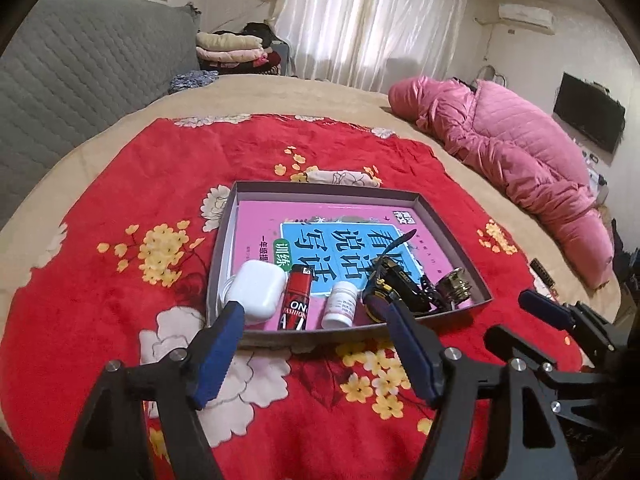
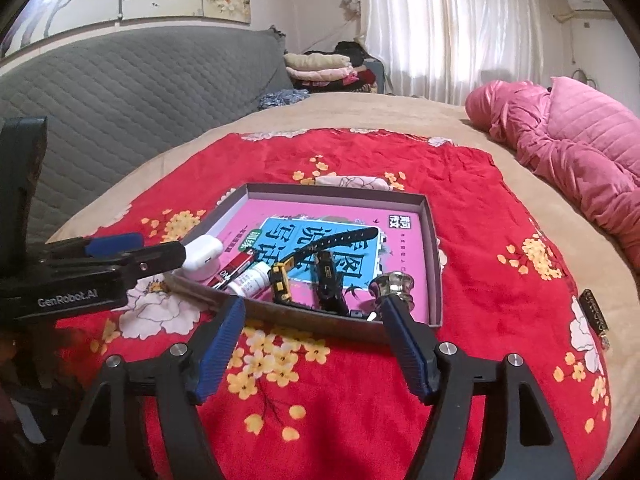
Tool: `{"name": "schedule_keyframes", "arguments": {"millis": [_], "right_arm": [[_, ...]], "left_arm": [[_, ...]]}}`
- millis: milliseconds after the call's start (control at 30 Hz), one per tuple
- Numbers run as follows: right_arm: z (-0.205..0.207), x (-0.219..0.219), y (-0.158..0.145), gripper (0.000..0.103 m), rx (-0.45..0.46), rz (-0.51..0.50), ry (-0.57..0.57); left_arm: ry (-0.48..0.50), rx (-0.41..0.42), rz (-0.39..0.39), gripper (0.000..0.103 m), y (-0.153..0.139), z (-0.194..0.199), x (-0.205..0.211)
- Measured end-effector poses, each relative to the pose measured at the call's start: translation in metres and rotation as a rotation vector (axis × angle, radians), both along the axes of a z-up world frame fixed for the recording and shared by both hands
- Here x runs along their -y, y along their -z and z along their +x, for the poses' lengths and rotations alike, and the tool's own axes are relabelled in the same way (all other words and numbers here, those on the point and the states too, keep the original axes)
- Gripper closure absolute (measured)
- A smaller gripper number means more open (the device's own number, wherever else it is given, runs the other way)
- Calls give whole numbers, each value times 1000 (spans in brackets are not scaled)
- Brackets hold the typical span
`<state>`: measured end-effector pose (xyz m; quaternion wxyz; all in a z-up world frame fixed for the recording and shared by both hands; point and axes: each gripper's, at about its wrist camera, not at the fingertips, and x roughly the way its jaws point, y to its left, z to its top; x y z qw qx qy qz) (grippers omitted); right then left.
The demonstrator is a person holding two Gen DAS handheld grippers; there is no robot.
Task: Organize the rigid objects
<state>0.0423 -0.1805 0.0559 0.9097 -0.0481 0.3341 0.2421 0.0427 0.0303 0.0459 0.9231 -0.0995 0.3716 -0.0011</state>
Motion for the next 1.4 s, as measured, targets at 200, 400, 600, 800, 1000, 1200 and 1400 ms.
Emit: {"name": "schedule_keyframes", "arguments": {"millis": [200,400,600,800,1000,1200,1400], "right_arm": [[-11,7,0,28,-10,0,40],[-23,9,5,27,-19,-37,99],[-37,-1,4,27,-5,-50,62],[-49,-8,1,27,45,-97,76],[-51,-4,0,27,45,-89,89],[-49,0,7,27,27,-79,97],[-47,3,8,27,29,-63,108]], "left_arm": [[-38,-15,31,30,-1,-17,3],[-57,-52,80,30,3,-28,13],[-60,-85,76,30,7,-36,19],[-61,-101,88,30,8,-44,24],[-71,-135,68,30,13,-48,25],[-52,-114,46,30,13,-50,28],[-53,-115,56,30,14,-49,30]]}}
